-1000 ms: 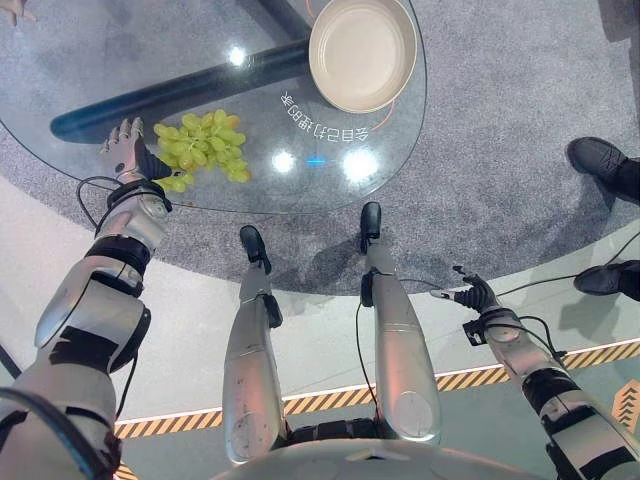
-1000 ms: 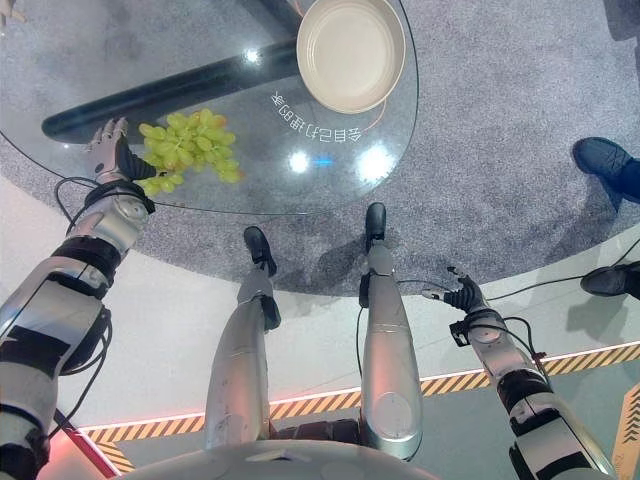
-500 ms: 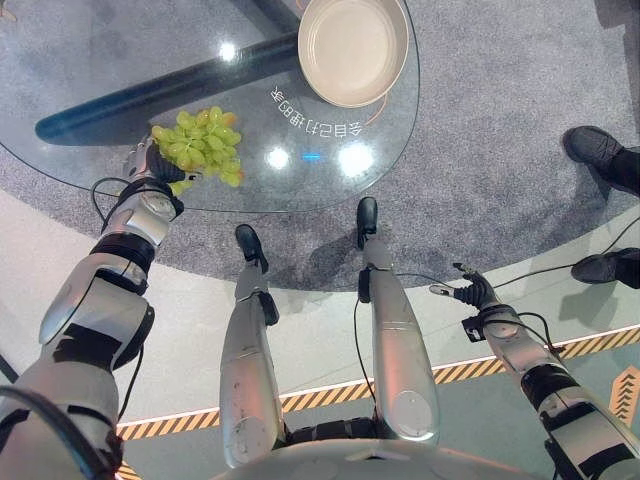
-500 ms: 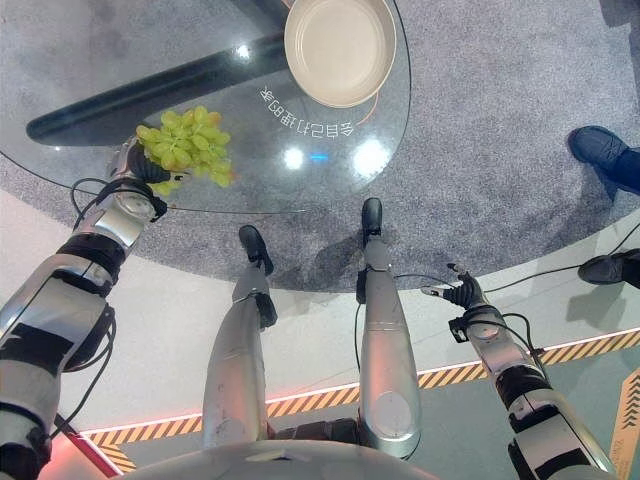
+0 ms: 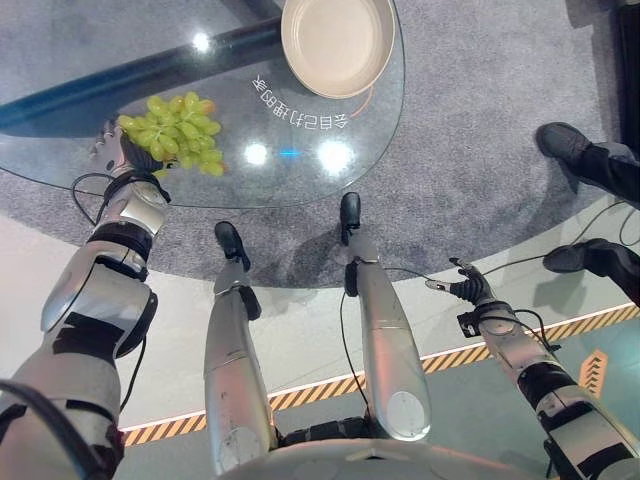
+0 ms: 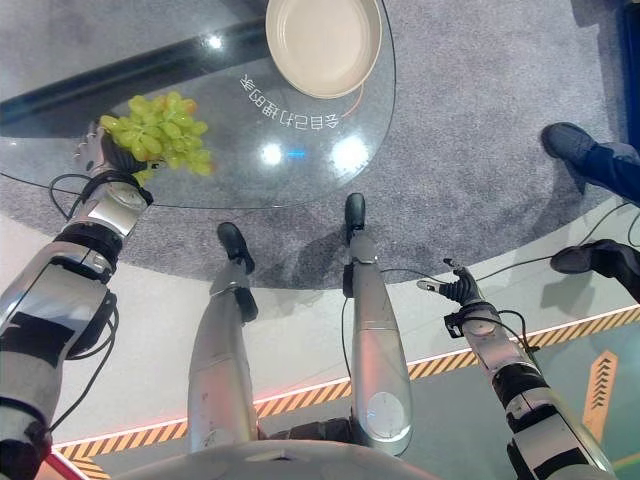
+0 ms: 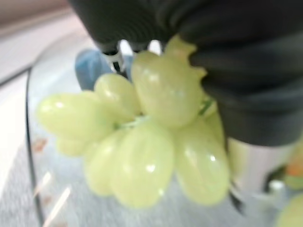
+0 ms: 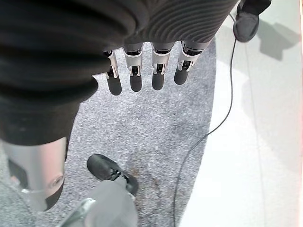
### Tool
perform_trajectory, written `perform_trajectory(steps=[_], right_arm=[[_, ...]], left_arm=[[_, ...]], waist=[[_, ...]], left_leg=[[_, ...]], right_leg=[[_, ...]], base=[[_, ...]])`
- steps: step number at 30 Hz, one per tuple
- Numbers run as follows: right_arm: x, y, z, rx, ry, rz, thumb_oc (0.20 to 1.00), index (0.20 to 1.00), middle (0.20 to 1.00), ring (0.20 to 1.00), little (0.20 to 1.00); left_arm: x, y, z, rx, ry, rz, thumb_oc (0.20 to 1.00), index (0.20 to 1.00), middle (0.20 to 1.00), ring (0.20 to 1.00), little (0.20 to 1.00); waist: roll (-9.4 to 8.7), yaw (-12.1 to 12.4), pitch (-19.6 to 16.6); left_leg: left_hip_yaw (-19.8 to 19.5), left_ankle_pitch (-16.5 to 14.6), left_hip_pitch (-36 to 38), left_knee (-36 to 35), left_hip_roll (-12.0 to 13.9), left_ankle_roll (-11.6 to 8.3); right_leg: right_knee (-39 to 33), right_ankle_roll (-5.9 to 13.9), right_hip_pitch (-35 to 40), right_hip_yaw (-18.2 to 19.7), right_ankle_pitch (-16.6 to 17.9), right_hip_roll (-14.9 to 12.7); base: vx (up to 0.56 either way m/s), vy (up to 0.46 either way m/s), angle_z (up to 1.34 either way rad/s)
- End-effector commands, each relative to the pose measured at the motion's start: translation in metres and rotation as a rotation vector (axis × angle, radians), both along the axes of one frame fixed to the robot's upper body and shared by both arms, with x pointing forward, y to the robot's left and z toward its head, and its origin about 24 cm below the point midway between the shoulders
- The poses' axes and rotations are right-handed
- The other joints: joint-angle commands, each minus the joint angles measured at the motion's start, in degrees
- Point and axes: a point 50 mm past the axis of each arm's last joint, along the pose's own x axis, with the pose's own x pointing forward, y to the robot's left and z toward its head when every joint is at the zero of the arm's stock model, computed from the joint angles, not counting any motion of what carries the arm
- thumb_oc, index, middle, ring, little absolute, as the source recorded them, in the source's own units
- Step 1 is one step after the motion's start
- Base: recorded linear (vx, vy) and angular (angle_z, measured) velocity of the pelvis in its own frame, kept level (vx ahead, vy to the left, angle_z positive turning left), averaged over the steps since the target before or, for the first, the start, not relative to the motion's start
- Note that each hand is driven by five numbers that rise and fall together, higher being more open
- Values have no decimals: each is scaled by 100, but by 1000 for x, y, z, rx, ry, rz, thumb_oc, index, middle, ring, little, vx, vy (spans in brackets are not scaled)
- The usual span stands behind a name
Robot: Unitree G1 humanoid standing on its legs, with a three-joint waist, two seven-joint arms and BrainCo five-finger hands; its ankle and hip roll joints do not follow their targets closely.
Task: Pick up fruits into the plate
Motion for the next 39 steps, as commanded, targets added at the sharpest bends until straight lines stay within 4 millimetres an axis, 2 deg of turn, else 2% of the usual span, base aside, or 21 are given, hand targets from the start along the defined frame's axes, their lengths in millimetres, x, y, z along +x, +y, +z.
perform_trajectory(steps=[1,7,17,23,29,32,39], right_arm=[[-7,11,-7,46,5,2,1000,1000,1000,1000,1000],[0,16,-2,66,-38,1,1000,1000,1000,1000,1000],[5,21,5,58,-77,28,1000,1000,1000,1000,1000],[4,23,8,40,-117,28,1000,1000,1000,1000,1000],[-5,24,13,10,-190,48,1000,1000,1000,1000,1000],[-7,28,21,-60,-249,105,1000,1000,1000,1000,1000],[-1,24,43,-84,-362,120,1000,1000,1000,1000,1000]], left_arm=[[-23,41,4,108,94,197,200,200,200,200,200],[-30,54,16,187,112,277,200,200,200,200,200],[-30,55,20,176,95,261,200,200,200,200,200],[-23,45,27,123,-87,164,200,200,200,200,200],[-16,29,40,93,-291,44,200,200,200,200,200],[-18,25,47,110,-364,12,200,200,200,200,200],[-27,23,52,187,-415,-68,200,200,200,200,200]], waist=[[-332,1,8],[-448,-6,8],[-422,-12,8],[-298,9,8],[-82,91,8],[22,161,8],[235,348,8]], left_leg=[[40,-620,-246,438,-672,394],[23,-611,-272,354,-629,366],[8,-584,-158,222,-655,328],[57,-516,114,35,-673,295],[107,-449,626,-226,-763,264],[111,-437,1044,-405,-791,251],[125,-458,2195,-759,-790,185]], right_leg=[[529,-357,-52,7,-676,833],[427,-348,-57,-18,-621,868],[314,-352,38,-23,-607,876],[190,-344,274,-8,-619,849],[61,-303,756,-61,-659,754],[-26,-260,1146,-134,-708,659],[-277,-183,2271,-323,-803,430]], base=[[-8,-51,-2],[-19,-26,-2],[-3,-1,0],[-10,10,0],[-22,19,2],[-24,10,0],[31,8,3]])
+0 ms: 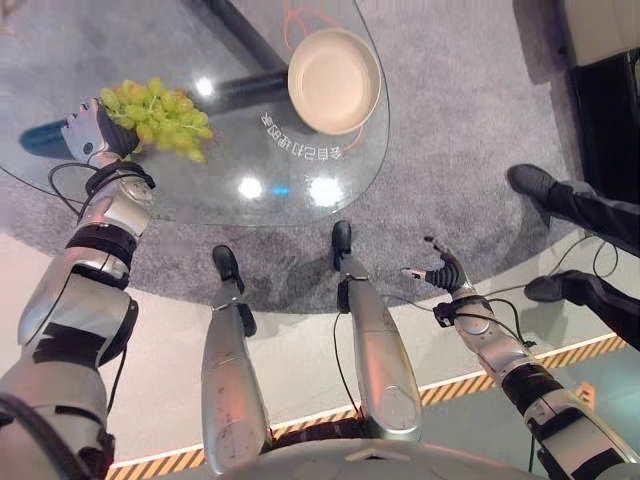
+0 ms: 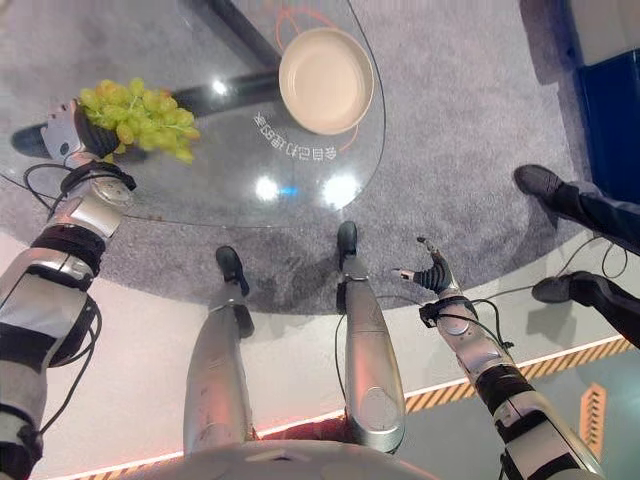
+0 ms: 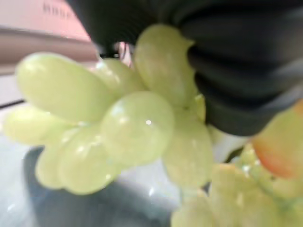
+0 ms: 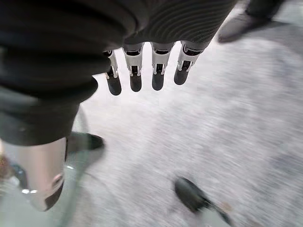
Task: Pick up fruits into the plate
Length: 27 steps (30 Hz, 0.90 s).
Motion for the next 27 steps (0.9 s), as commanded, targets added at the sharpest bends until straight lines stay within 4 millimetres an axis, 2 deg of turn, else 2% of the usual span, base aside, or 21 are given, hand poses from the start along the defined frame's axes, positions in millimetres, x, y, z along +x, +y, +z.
perform_trajectory(steps=[1,4,7,12,16,17,19,21,24,26,27], right_arm=[[-11,-24,21,-37,-106,-29,1000,1000,1000,1000,1000],[-10,-27,32,-23,-142,-9,1000,1000,1000,1000,1000],[-6,-25,49,-21,-192,37,1000,1000,1000,1000,1000],[-5,-21,71,-33,-251,116,1000,1000,1000,1000,1000],[-1,-19,97,-100,-268,239,1000,1000,1000,1000,1000],[3,-16,108,-77,-238,324,1000,1000,1000,1000,1000],[9,-12,119,-71,-213,393,1000,1000,1000,1000,1000],[18,2,135,-31,-158,524,1000,1000,1000,1000,1000],[28,20,147,21,-92,632,1000,1000,1000,1000,1000],[36,49,154,85,4,766,1000,1000,1000,1000,1000],[36,54,154,94,22,790,1000,1000,1000,1000,1000]], left_arm=[[-16,16,28,107,-149,21,200,200,200,200,200],[-20,15,29,150,-150,0,200,200,200,200,200],[-25,13,25,203,-137,-34,200,200,200,200,200],[-40,15,2,262,-85,-77,200,200,200,200,200],[-48,10,-6,380,-28,-146,200,200,200,200,200],[-50,7,-4,429,-14,-177,200,200,200,200,200],[-50,3,-1,481,3,-212,200,200,200,200,200],[-49,-7,6,586,36,-281,200,200,200,200,200],[-48,-18,10,669,72,-351,200,200,200,200,200],[-44,-36,12,775,111,-441,200,200,200,200,200],[-44,-39,13,791,114,-455,200,200,200,200,200]], waist=[[389,35,-19],[427,76,-128],[472,117,-384],[586,156,-886],[687,200,-1211],[708,230,-1307],[713,267,-1402],[712,340,-1552],[704,414,-1703],[697,505,-1924],[697,520,-1965]], left_leg=[[38,-654,412,70,-712,192],[53,-655,665,-40,-703,190],[51,-648,990,-272,-672,184],[50,-631,1564,-666,-645,157],[37,-657,1906,-833,-651,149],[31,-660,2019,-877,-635,142],[31,-663,2132,-917,-628,136],[26,-658,2295,-970,-597,127],[36,-654,2441,-1014,-562,117],[29,-675,2616,-1051,-539,119],[29,-680,2651,-1062,-540,123]], right_leg=[[155,-177,686,-343,-838,377],[63,-167,964,-372,-857,327],[-154,-126,1300,-381,-821,279],[-547,-39,1895,-425,-754,204],[-741,-4,2260,-461,-742,173],[-794,9,2374,-489,-730,148],[-865,19,2507,-525,-708,126],[-947,36,2694,-605,-682,92],[-1005,42,2863,-683,-666,72],[-1052,43,3061,-736,-672,72],[-1061,44,3097,-744,-676,73]], base=[[7,14,11],[23,7,10],[59,-9,10],[139,31,0],[95,28,0],[77,5,3],[61,-9,1],[72,-33,-2],[94,-46,-4],[146,-49,3],[97,-23,2]])
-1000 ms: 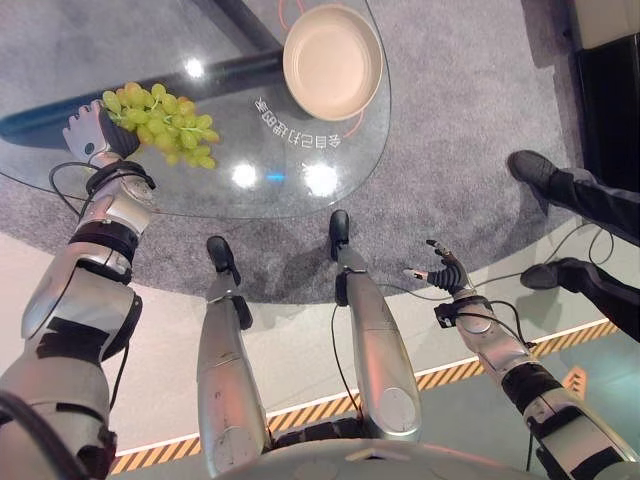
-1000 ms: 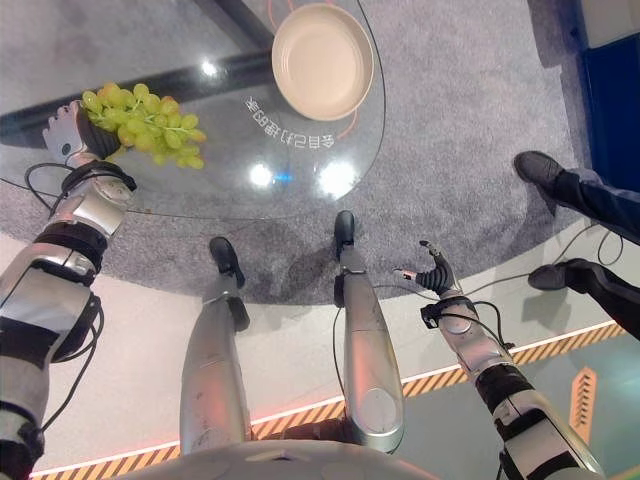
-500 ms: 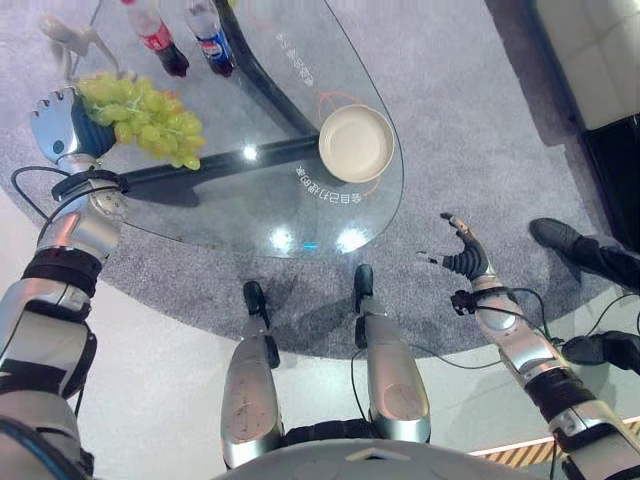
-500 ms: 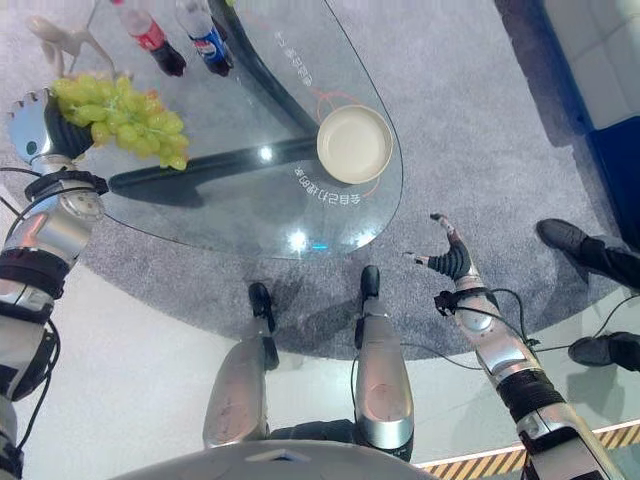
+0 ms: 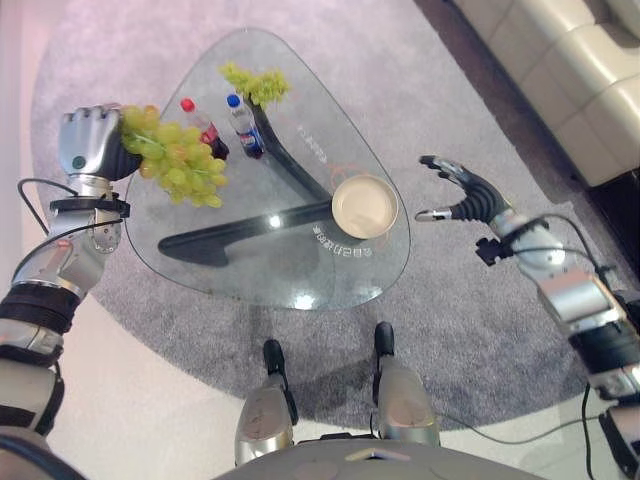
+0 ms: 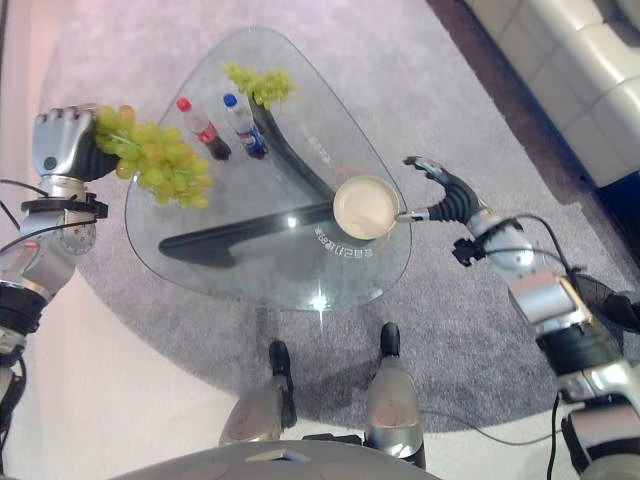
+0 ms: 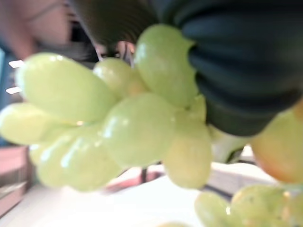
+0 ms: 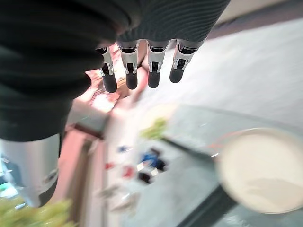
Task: Pick up fruits into the plate
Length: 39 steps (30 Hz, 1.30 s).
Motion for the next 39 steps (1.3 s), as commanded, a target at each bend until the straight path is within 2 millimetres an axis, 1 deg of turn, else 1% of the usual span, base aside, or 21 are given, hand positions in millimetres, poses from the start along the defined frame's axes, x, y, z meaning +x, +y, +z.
perform_trajectory(steps=[1,4,5,7,8,10,14,18,22,24,26,27,28,29,30,31,34,36,37,39], right_arm=[[-4,35,-9,73,188,204,1000,1000,1000,1000,1000],[-8,70,-9,136,319,358,1000,1000,1000,1000,1000],[-8,75,-10,147,337,372,1000,1000,1000,1000,1000],[-17,111,-16,220,439,471,1000,1000,1000,1000,1000],[-17,114,-16,225,444,476,1000,1000,1000,1000,1000],[-25,137,-15,291,495,530,1000,1000,1000,1000,1000],[-35,160,-7,406,535,589,1000,1000,1000,1000,1000],[-41,169,-1,456,537,606,1000,1000,1000,1000,1000],[-45,171,1,493,533,595,1000,1000,1000,1000,1000],[-47,169,0,517,539,592,1000,1000,1000,1000,1000],[-48,169,-1,530,536,582,1000,1000,1000,1000,1000],[-50,169,-1,552,539,579,1000,1000,1000,1000,1000],[-50,168,-2,568,527,565,1000,1000,1000,1000,1000],[-50,167,-1,572,522,562,1000,1000,1000,1000,1000],[-50,167,-1,578,515,557,1000,1000,1000,1000,1000],[-50,166,0,592,506,553,1000,1000,1000,1000,1000],[-50,164,-4,587,503,555,1000,1000,1000,1000,1000],[-51,161,-6,561,506,578,1000,1000,1000,1000,1000],[-52,158,-7,525,504,603,1000,1000,1000,1000,1000],[-55,151,-7,442,513,669,1000,1000,1000,1000,1000]], left_arm=[[0,-13,16,165,0,-83,200,200,200,200,200],[1,-33,22,195,11,-166,200,200,200,200,200],[2,-36,23,196,10,-178,200,200,200,200,200],[6,-60,27,206,5,-266,200,200,200,200,200],[6,-62,27,208,4,-271,200,200,200,200,200],[7,-82,30,221,-2,-339,200,200,200,200,200],[5,-104,38,244,-23,-418,200,200,200,200,200],[1,-115,43,257,-41,-459,200,200,200,200,200],[-5,-127,49,264,-47,-500,200,200,200,200,200],[-8,-130,49,267,-44,-511,200,200,200,200,200],[-9,-131,48,267,-41,-516,200,200,200,200,200],[-11,-132,46,269,-39,-520,200,200,200,200,200],[-13,-133,45,270,-37,-522,200,200,200,200,200],[-13,-133,45,269,-38,-522,200,200,200,200,200],[-13,-133,44,270,-36,-522,200,200,200,200,200],[-14,-133,45,276,-40,-518,200,200,200,200,200],[-14,-130,45,275,-42,-496,200,200,200,200,200],[-13,-124,45,274,-39,-464,200,200,200,200,200],[-12,-118,45,275,-37,-435,200,200,200,200,200],[-11,-108,47,271,-38,-397,200,200,200,200,200]], waist=[[-126,184,-912],[-132,297,-1095],[-136,309,-1107],[-155,397,-1174],[-158,403,-1177],[-170,446,-1223],[-188,477,-1273],[-184,478,-1268],[-174,475,-1277],[-176,476,-1277],[-172,473,-1283],[-170,470,-1268],[-162,461,-1277],[-163,460,-1269],[-159,458,-1277],[-153,452,-1262],[-139,451,-1256],[-144,449,-1242],[-149,443,-1248],[-172,441,-1246]], left_leg=[[-64,-845,-209,492,-470,155],[-62,-873,-64,482,-430,163],[-68,-879,-43,482,-428,165],[-112,-932,74,482,-403,171],[-117,-935,87,476,-403,171],[-150,-959,162,427,-397,182],[-139,-950,197,364,-368,181],[-146,-953,171,366,-365,188],[-150,-962,171,355,-365,197],[-147,-918,140,366,-366,206],[-146,-969,191,346,-358,199],[-130,-918,167,348,-357,208],[-134,-965,208,326,-355,200],[-128,-916,176,336,-357,206],[-131,-962,213,319,-353,199],[-125,-912,172,332,-357,205],[-128,-976,211,330,-367,200],[-132,-934,197,332,-384,213],[-143,-986,247,307,-390,215],[-131,-979,258,291,-387,215]], right_leg=[[379,-14,224,-383,-716,30],[326,-16,420,-425,-739,25],[317,-17,448,-426,-743,29],[267,-20,609,-453,-770,34],[259,-19,623,-455,-771,35],[191,-2,710,-459,-779,40],[126,17,743,-463,-773,50],[115,15,728,-435,-787,64],[89,26,735,-430,-789,51],[82,28,703,-421,-736,32],[64,46,745,-421,-773,26],[54,45,719,-419,-717,13],[34,64,752,-410,-753,13],[40,56,721,-407,-708,8],[29,69,752,-408,-748,9],[39,66,704,-401,-697,-5],[31,84,737,-403,-738,-15],[26,81,717,-394,-691,-20],[11,93,762,-382,-739,-9],[11,96,771,-385,-742,-4]], base=[[104,-22,1],[122,-44,2],[100,-54,8],[105,-63,8],[77,-52,8],[42,-42,8],[10,-15,2],[0,0,0],[-6,2,-1],[-19,2,0],[0,0,0],[0,0,0],[-31,19,0],[37,14,-1],[-36,20,-1],[0,0,0],[12,27,-2],[9,13,-2],[13,17,-4],[21,7,-2]])
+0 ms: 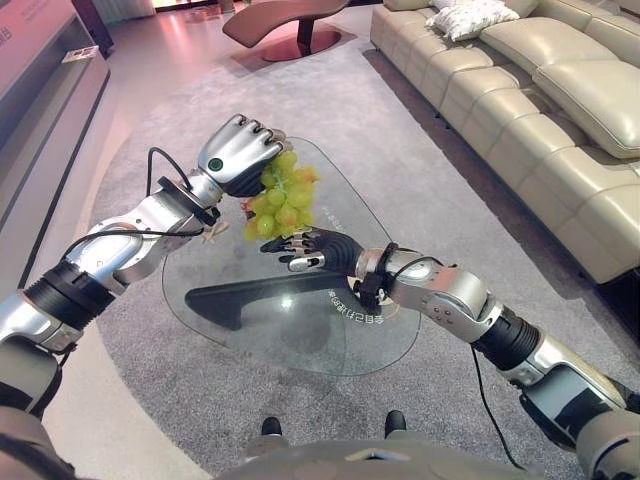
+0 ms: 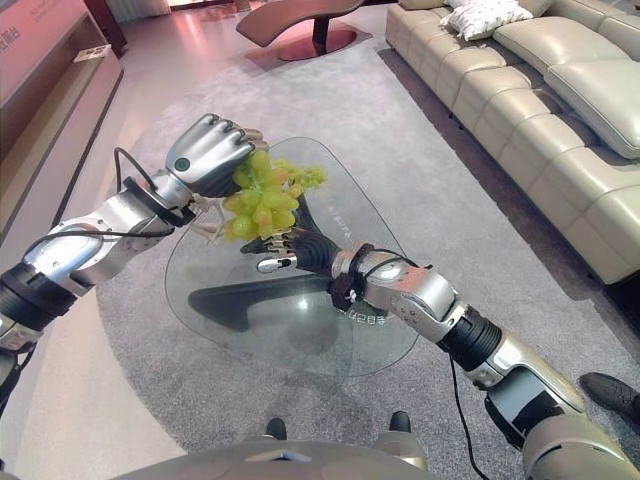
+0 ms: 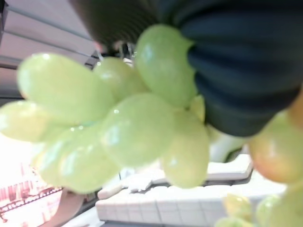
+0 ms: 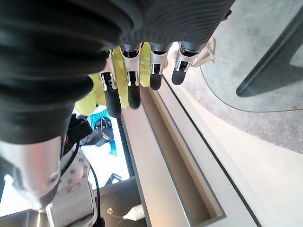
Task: Pick up fruits into the plate
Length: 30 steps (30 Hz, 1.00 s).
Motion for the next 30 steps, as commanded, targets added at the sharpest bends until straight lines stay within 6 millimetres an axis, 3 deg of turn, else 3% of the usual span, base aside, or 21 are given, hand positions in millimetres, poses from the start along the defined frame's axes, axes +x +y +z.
perform_trajectory(steps=[1,4,8,13,17,23,30], right_arm=[[-6,-2,44,76,-194,196,1000,1000,1000,1000,1000],[-8,-22,51,8,-213,311,1000,1000,1000,1000,1000],[-8,-49,67,73,-200,361,1000,1000,1000,1000,1000],[2,-79,76,264,-179,203,1000,1000,1000,1000,1000],[6,-94,74,319,-208,85,1000,1000,1000,1000,1000],[16,-110,69,343,-221,-79,1000,1000,1000,1000,1000],[19,-84,57,332,-149,-57,1000,1000,1000,1000,1000]], left_arm=[[4,22,37,-24,-147,91,200,200,200,200,200],[5,39,42,-20,-155,145,200,200,200,200,200],[4,59,42,-9,-154,189,200,200,200,200,200],[0,85,25,7,-137,242,200,200,200,200,200],[-2,96,15,25,-120,276,200,200,200,200,200],[-1,93,16,16,-129,239,200,200,200,200,200],[-3,52,31,-23,-163,69,200,200,200,200,200]], waist=[[-178,35,-118],[-249,28,-138],[-313,22,-190],[-307,-9,-243],[-282,-60,-276],[-273,-116,-274],[-217,-122,-241]], left_leg=[[-96,-918,-228,463,-378,259],[-75,-889,-199,421,-348,252],[-52,-842,-183,387,-293,222],[-45,-800,-135,302,-215,193],[-26,-775,-101,253,-178,170],[13,-759,-113,254,-153,150],[-71,-787,-144,290,-176,180]], right_leg=[[404,80,151,-287,-747,-15],[394,88,165,-324,-726,-13],[386,104,175,-371,-698,-19],[417,120,201,-436,-723,-16],[408,130,229,-472,-727,-26],[372,138,220,-471,-697,-22],[385,82,215,-351,-750,45]], base=[[0,0,0],[0,0,0],[2,-8,0],[0,0,0],[0,0,0],[0,0,0],[-9,2,-1]])
